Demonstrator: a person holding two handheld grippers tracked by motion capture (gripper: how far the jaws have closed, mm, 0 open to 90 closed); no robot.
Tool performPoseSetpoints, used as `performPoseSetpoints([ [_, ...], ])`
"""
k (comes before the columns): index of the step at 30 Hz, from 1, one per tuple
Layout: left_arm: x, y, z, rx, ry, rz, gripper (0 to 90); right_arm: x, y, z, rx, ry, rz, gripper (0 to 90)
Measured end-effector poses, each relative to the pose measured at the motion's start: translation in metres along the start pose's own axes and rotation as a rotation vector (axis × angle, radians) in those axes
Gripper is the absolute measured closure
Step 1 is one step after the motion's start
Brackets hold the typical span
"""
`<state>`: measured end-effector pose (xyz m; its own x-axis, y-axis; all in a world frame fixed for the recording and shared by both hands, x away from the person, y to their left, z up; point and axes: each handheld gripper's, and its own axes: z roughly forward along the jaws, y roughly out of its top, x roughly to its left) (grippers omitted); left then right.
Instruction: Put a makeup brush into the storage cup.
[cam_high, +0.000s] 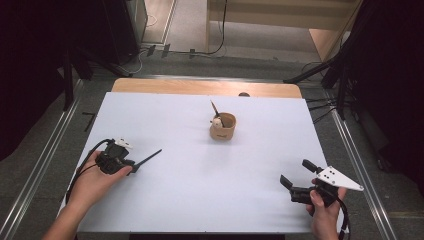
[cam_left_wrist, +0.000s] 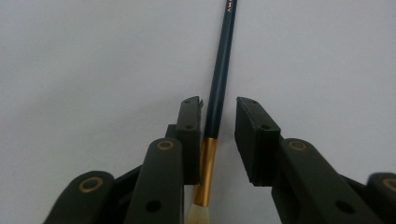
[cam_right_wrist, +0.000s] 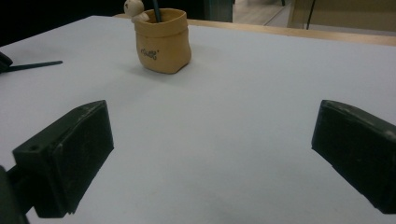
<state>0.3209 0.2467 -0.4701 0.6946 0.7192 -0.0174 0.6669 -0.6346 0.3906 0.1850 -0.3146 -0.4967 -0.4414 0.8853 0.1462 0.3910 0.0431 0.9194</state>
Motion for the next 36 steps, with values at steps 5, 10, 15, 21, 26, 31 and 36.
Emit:
performPoseSetpoints([
  [5,0.000,-0.001,0.001,-0.014,0.017,-0.013,78.8,0.001,-0.001,0.001,0.005,-0.003,-0.004,0.0],
  [10,0.001,-0.002,0.002,-0.015,0.018,-0.004,83.5,0.001,-0.001,0.001,0.010,-0.002,-0.003,0.0],
  [15,0.002,-0.004,0.002,-0.032,0.005,-0.015,84.9,0.002,-0.001,0.002,0.013,-0.003,0.001,0.0],
  [21,0.003,-0.007,0.001,-0.058,-0.004,-0.024,85.1,0.002,-0.001,0.002,0.013,-0.003,0.001,0.0],
  [26,0.004,-0.005,-0.002,-0.087,-0.029,-0.033,85.1,0.002,0.000,0.002,0.009,-0.005,0.001,0.0],
  [31,0.000,0.000,-0.008,-0.127,-0.042,-0.021,85.1,0.003,0.001,0.003,0.009,-0.005,-0.003,0.0],
  [36,-0.006,0.005,-0.017,-0.188,-0.058,-0.021,85.1,0.005,0.002,0.004,0.014,-0.006,-0.008,0.0],
])
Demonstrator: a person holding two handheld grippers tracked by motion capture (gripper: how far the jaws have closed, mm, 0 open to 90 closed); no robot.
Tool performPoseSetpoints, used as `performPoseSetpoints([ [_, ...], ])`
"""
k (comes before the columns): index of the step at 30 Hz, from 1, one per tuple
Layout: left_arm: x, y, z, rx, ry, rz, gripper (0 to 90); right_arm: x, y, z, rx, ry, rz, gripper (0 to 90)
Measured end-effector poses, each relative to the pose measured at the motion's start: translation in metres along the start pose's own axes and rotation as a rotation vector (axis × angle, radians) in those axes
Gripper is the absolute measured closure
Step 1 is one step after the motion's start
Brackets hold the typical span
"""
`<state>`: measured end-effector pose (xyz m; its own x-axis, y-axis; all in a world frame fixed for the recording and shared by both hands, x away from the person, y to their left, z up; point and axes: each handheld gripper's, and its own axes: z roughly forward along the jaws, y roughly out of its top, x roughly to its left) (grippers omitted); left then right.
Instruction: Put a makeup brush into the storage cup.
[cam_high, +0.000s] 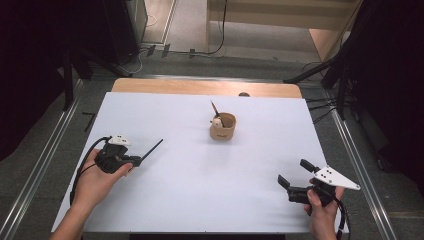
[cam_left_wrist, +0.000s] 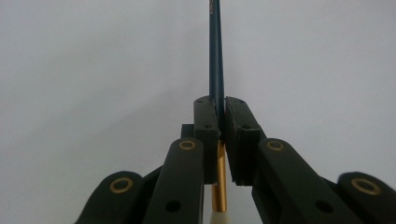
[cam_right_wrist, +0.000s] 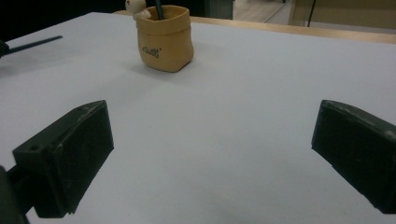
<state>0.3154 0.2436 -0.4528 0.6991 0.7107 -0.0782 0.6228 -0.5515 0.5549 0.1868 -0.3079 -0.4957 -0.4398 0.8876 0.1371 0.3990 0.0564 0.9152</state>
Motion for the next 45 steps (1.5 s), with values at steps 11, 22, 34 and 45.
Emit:
performPoseSetpoints([
  [11,-0.011,0.010,-0.004,-0.127,-0.051,-0.016,85.1,0.006,0.008,0.001,-0.006,-0.007,-0.014,0.0],
  [22,-0.021,0.016,0.000,-0.220,-0.096,-0.028,85.2,0.015,0.021,0.011,-0.010,0.008,-0.028,0.0],
  [34,-0.027,0.022,0.001,-0.286,-0.128,-0.035,85.2,0.029,0.036,0.027,-0.005,0.026,-0.037,0.0],
  [45,-0.039,0.033,0.003,-0.347,-0.156,-0.025,85.2,0.051,0.057,0.048,-0.028,0.076,-0.063,0.0],
])
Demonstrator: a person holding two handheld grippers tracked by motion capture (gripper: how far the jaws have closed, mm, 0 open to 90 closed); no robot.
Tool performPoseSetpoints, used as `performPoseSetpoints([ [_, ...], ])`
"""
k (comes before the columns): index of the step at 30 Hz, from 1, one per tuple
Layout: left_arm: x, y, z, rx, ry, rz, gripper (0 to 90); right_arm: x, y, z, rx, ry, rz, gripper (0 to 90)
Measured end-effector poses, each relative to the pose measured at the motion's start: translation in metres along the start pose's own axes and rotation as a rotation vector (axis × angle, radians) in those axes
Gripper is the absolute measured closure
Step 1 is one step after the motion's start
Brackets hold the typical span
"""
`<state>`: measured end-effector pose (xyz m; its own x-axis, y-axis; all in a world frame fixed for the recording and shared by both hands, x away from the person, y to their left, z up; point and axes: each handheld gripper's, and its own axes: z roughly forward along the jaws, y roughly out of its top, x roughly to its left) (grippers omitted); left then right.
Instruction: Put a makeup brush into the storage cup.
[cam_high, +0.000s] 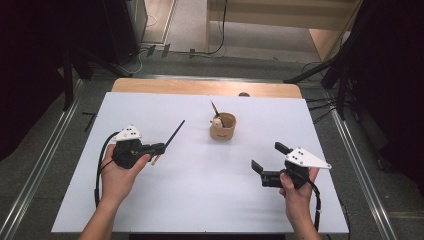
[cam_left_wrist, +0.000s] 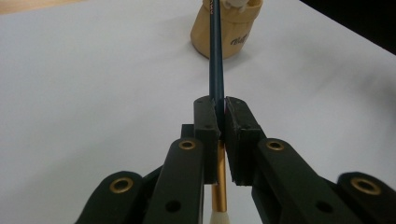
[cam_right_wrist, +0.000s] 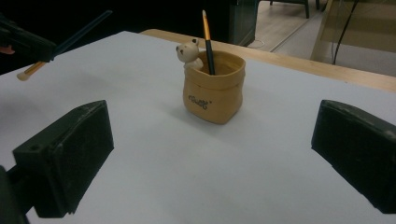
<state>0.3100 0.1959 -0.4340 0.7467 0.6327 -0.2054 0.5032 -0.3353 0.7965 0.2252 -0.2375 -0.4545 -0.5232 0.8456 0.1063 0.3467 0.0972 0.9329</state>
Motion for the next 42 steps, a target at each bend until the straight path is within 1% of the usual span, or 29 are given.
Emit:
performPoseSetpoints([
  [8,-0.008,0.003,0.008,-0.038,-0.028,0.013,85.2,0.010,0.011,0.014,-0.013,0.019,0.017,0.0],
  [10,-0.010,0.004,0.011,-0.047,-0.038,0.007,85.2,0.013,0.013,0.016,-0.011,0.024,0.026,0.0],
  [12,-0.011,0.006,0.013,-0.058,-0.044,0.009,85.2,0.016,0.016,0.021,-0.012,0.023,0.034,0.0],
  [14,-0.014,0.007,0.013,-0.072,-0.043,0.016,85.2,0.019,0.019,0.024,-0.017,0.034,0.044,0.0],
  [17,-0.019,0.009,0.014,-0.089,-0.042,0.025,85.2,0.025,0.024,0.029,-0.023,0.048,0.044,0.0],
  [19,-0.021,0.009,0.015,-0.106,-0.052,0.025,85.3,0.029,0.027,0.033,-0.024,0.056,0.037,0.0],
  [23,-0.025,0.007,0.017,-0.136,-0.066,0.047,85.2,0.036,0.030,0.038,-0.026,0.077,0.047,0.0],
  [24,-0.026,0.006,0.019,-0.140,-0.067,0.048,85.3,0.038,0.030,0.039,-0.026,0.086,0.058,0.0],
  [26,-0.027,0.004,0.021,-0.152,-0.081,0.046,85.3,0.043,0.030,0.040,-0.026,0.107,0.095,0.0],
  [29,-0.030,0.002,0.025,-0.171,-0.103,0.040,85.2,0.050,0.031,0.042,-0.019,0.121,0.123,0.0],
  [32,-0.036,0.000,0.029,-0.186,-0.117,0.046,85.3,0.056,0.029,0.046,-0.012,0.143,0.148,0.0],
  [34,-0.040,-0.001,0.033,-0.189,-0.119,0.060,85.2,0.059,0.026,0.050,-0.014,0.168,0.171,0.0],
  [36,-0.042,-0.003,0.035,-0.196,-0.128,0.059,85.3,0.061,0.024,0.053,-0.007,0.163,0.187,0.7],
  [38,-0.043,-0.004,0.037,-0.208,-0.138,0.051,85.2,0.062,0.022,0.055,-0.008,0.149,0.203,3.6],
  [39,-0.044,-0.005,0.038,-0.215,-0.146,0.043,85.3,0.063,0.022,0.056,-0.017,0.146,0.225,6.0],
  [42,-0.049,-0.007,0.042,-0.222,-0.153,0.050,85.3,0.064,0.021,0.056,-0.042,0.144,0.268,14.2],
])
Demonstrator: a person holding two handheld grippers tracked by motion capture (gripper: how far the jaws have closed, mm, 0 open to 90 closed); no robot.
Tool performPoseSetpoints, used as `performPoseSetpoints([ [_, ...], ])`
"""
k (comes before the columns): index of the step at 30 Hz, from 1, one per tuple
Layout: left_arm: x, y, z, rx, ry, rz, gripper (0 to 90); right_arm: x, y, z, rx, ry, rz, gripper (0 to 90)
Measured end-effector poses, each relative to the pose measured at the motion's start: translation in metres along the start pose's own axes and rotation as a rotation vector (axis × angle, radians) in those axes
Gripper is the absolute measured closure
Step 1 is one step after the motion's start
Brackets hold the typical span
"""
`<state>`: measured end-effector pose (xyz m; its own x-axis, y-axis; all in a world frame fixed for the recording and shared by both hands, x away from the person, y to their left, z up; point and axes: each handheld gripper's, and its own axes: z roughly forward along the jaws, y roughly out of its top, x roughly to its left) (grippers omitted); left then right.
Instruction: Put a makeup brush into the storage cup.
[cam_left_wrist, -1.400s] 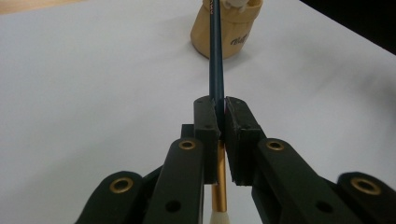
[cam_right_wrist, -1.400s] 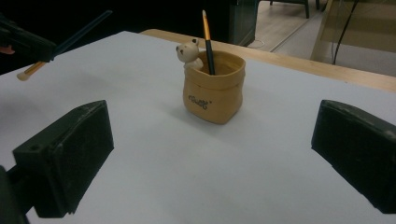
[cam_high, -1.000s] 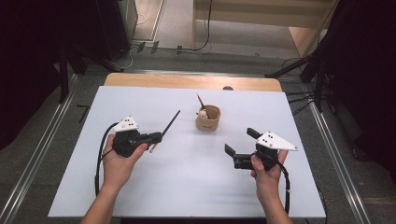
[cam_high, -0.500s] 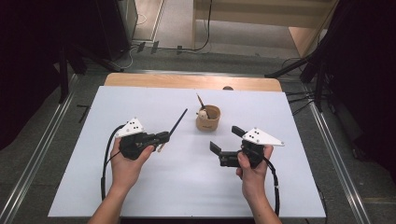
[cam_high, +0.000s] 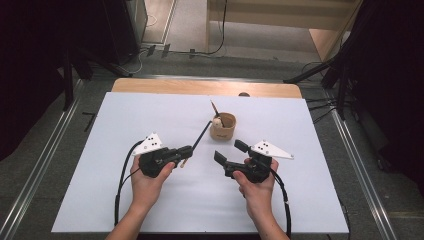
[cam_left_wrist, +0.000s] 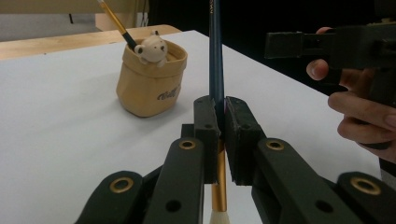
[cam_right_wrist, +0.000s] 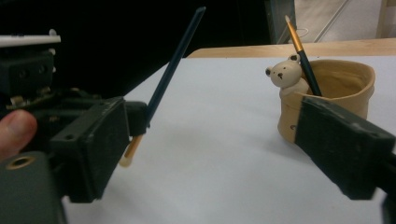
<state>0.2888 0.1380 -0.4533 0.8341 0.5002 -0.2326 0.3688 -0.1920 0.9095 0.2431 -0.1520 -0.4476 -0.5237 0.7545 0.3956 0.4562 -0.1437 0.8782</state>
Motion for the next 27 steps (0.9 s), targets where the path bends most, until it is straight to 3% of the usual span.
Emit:
performPoseSetpoints([
  [6,-0.010,-0.001,0.005,-0.026,-0.021,0.018,85.3,0.005,0.000,0.003,-0.049,-0.011,0.091,29.1],
  [13,-0.020,-0.004,0.012,-0.044,-0.037,0.029,85.2,0.007,-0.009,0.009,-0.060,0.085,0.145,47.8],
  [18,-0.026,-0.005,0.016,-0.046,-0.051,0.041,85.2,0.005,-0.015,0.011,-0.080,0.133,0.253,56.8],
  [22,-0.030,-0.007,0.020,-0.045,-0.060,0.046,85.2,0.005,-0.020,0.013,-0.117,0.129,0.296,62.0],
  [27,-0.033,-0.007,0.022,-0.045,-0.063,0.049,85.2,0.007,-0.021,0.015,-0.101,0.133,0.325,67.1],
])
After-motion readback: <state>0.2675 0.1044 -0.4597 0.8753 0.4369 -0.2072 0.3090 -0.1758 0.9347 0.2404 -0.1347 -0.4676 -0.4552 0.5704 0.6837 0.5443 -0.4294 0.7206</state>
